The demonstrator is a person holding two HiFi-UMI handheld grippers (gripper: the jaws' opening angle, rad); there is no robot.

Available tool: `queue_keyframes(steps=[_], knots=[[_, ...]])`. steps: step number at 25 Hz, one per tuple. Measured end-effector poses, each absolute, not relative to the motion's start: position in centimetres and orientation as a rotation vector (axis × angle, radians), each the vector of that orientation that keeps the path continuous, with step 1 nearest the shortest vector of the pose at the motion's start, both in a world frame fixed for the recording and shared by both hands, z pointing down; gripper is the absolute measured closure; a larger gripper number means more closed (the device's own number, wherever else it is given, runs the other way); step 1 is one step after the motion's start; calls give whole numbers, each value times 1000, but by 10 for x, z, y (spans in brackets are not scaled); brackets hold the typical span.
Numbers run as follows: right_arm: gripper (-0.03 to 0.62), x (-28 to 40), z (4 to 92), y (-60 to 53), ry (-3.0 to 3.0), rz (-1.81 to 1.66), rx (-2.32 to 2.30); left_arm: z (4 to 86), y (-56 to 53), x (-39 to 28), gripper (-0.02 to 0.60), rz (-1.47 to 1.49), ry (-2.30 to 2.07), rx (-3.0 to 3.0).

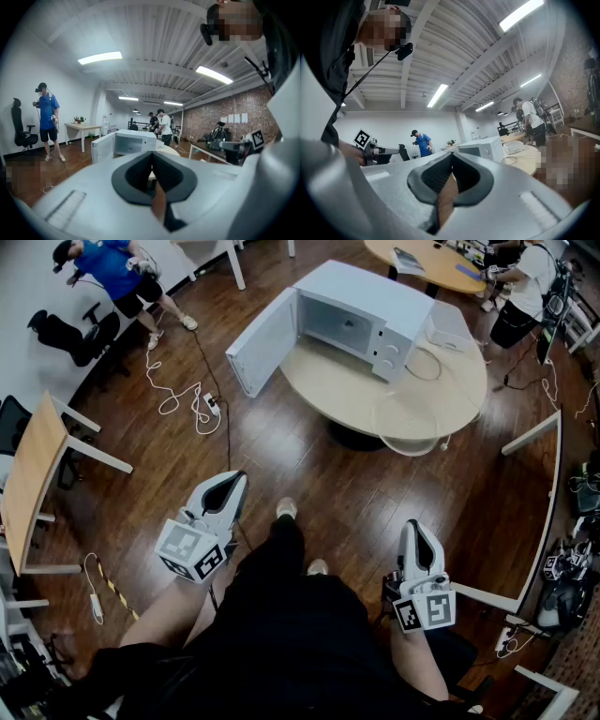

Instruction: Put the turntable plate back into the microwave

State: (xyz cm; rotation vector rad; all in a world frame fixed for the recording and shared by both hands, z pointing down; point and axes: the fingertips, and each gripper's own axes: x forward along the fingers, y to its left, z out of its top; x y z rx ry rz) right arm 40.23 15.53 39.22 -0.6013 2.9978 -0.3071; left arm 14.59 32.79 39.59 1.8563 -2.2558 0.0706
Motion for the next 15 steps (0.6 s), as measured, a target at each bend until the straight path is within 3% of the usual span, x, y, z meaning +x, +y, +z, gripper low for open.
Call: queue_keyframes(steps=[8, 15], knots=[[594, 381, 402, 126, 3027, -282, -721, 398, 283, 116, 583, 94, -2222, 1961], [594, 322, 393, 102, 3058, -222, -742, 377, 225, 67, 583, 89, -2190, 2054]])
